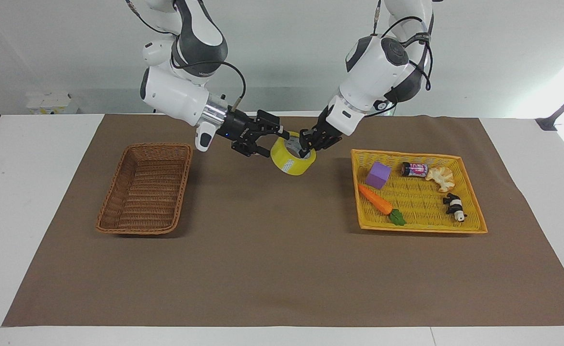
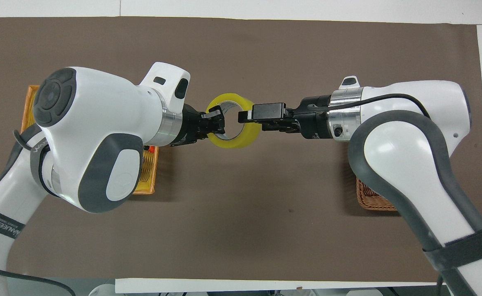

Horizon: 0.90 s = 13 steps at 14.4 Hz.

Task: Move tape to another basket
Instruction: 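Close the right gripper on the tape roll beside the left gripper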

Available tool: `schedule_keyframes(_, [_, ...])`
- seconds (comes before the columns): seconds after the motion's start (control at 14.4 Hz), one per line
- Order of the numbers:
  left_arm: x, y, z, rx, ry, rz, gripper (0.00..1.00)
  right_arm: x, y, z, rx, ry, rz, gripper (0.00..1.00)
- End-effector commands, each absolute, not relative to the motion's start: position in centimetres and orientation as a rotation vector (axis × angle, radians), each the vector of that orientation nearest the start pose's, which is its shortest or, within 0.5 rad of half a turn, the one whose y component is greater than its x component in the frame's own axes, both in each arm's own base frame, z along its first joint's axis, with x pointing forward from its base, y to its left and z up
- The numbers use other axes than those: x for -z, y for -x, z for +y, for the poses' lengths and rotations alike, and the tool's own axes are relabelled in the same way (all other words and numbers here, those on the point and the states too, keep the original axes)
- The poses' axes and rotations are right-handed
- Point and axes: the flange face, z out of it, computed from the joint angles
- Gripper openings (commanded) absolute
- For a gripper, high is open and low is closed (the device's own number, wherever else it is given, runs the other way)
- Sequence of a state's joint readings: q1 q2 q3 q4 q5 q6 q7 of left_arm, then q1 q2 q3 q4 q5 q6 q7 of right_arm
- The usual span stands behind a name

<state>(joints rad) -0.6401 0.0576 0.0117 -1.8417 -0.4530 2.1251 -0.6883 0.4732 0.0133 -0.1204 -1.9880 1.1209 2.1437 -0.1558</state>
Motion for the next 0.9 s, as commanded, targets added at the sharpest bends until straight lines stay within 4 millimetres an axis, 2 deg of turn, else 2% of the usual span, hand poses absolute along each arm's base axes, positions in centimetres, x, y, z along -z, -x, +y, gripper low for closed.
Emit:
schedule_keyframes(0.0, [-52.54,-47.00,-37.61,-0.163,3.578,-0.470,0.00,-48.84,-53.63,23.78,0.036,2.150,0.108,0.98])
schedule_keyframes(0.42, [-52.47,-46.99,-37.60,-0.164,3.577,-0.470,0.00,-48.80,-53.65,23.56,0.026,2.148,0.107,0.92])
schedule_keyframes(0.56, [-52.47,-46.99,-37.60,-0.165,3.577,-0.470,0.00,-48.80,-53.74,23.33,0.028,2.147,0.110,0.87])
schedule_keyframes(0.76, [-52.48,-46.95,-37.57,-0.165,3.577,-0.470,0.00,-48.87,-53.64,23.44,0.026,2.146,0.101,0.63])
schedule_keyframes(0.83, [-52.56,-46.97,-37.58,-0.163,3.578,-0.470,0.00,-48.87,-53.68,23.36,0.027,2.146,0.101,0.49])
